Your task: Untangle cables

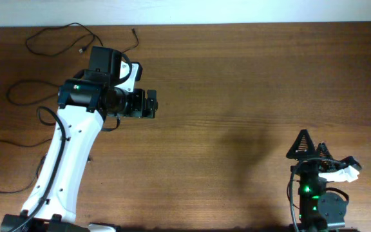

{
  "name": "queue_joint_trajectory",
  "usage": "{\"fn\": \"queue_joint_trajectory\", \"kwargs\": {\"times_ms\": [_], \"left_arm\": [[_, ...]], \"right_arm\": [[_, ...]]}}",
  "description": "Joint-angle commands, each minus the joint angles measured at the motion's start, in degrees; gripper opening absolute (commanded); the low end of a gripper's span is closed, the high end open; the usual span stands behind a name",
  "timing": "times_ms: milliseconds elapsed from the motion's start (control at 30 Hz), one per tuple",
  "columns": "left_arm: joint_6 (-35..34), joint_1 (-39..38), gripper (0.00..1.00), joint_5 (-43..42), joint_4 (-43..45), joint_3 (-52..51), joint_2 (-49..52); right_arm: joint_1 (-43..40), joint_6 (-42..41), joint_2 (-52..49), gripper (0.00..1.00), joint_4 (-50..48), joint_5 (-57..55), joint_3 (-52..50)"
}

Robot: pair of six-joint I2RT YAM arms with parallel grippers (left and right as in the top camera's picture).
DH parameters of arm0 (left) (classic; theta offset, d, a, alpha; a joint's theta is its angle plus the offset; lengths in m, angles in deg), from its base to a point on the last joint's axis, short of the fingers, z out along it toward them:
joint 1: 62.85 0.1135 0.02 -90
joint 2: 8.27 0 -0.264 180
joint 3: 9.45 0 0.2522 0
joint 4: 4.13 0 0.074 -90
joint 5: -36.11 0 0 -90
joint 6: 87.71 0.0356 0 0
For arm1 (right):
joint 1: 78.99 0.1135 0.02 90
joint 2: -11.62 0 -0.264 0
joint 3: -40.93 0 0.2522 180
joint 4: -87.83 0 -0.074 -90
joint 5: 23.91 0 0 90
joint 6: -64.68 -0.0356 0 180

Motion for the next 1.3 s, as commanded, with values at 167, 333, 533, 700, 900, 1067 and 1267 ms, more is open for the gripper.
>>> {"fn": "queue_joint_trajectory", "kwargs": {"times_ms": [167, 333, 533, 700, 900, 1067, 1267], "left_arm": [[1.0, -0.1, 0.99, 0.2, 0.1, 0.1, 0.2], [1.0, -0.1, 0.99, 0.2, 0.1, 0.1, 0.2], [1.0, -0.1, 0.99, 0.2, 0.1, 0.1, 0.2], [1.0, -0.1, 0.99, 0.2, 0.1, 0.1, 0.2], [1.0, -0.1, 0.99, 0.2, 0.1, 0.1, 0.2], [1.0, -0.1, 0.99, 0.2, 0.1, 0.1, 0.2], [1.0, -0.1, 0.99, 0.2, 0.1, 0.1, 0.2]], "right_arm": [[-0.4, -1.2, 0.7, 0.98, 0.0, 0.1, -2.8], [-0.4, 3.0, 0.7, 0.98, 0.8, 1.8, -2.8], [-0.4, 16.9, 0.7, 0.98, 1.7, 11.4, -2.8], [-0.4, 17.9, 0.7, 0.98, 1.8, 13.2, -2.8], [-0.4, 24.9, 0.7, 0.98, 1.9, 13.2, -2.8], [-0.4, 34.3, 0.7, 0.99, 1.9, 13.2, -2.8], [-1.2, 38.9, 0.7, 0.98, 2.1, 13.2, -2.8]]}}
